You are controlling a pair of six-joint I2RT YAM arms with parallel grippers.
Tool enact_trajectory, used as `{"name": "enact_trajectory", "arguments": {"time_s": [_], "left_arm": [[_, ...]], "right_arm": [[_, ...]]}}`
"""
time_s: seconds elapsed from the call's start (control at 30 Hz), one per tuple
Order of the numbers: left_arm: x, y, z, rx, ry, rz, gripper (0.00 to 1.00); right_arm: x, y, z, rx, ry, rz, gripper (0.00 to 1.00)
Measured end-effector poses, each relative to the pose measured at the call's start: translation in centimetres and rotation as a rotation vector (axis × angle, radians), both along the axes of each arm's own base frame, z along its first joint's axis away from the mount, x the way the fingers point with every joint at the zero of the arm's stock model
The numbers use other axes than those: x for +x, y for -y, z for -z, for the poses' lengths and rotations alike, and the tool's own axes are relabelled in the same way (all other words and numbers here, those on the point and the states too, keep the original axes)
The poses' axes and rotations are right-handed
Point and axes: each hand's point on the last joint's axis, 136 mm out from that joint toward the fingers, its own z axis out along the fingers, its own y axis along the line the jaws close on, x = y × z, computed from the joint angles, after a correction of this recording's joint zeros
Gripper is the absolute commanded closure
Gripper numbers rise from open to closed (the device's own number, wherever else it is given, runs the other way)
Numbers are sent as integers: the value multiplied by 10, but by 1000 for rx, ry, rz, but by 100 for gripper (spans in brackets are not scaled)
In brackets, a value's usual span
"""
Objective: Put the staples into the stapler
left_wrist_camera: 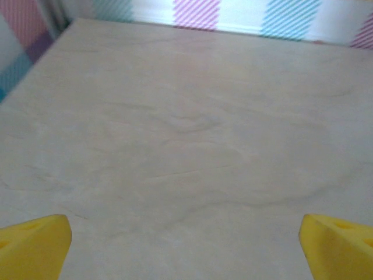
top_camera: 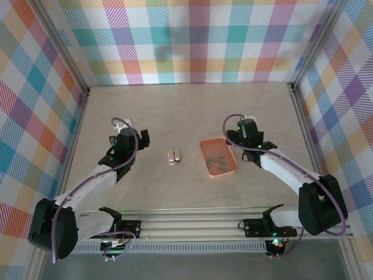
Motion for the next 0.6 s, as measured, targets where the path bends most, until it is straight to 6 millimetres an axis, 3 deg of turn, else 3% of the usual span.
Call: {"name": "enact_trajectory", "arguments": {"time_s": [0.17, 0.27, 0.4, 0.5, 0.6], "left_arm": [[-3, -11, 43, 130, -15, 4, 0], [-3, -13, 51, 191, 15, 18, 0], [-1, -9, 57, 260, 64, 76, 0], [6, -6, 59, 278, 105, 85, 0], [10, -12, 76, 306, 89, 47, 0]], "right_arm": [[-11, 26, 14, -40, 38, -27, 1], [-16, 33, 17, -30, 113, -63, 1], [-19, 54, 38, 22, 161, -55, 1], [-12, 65, 51, 43, 165, -47, 1], [0, 62, 48, 51, 203, -84, 1]]}}
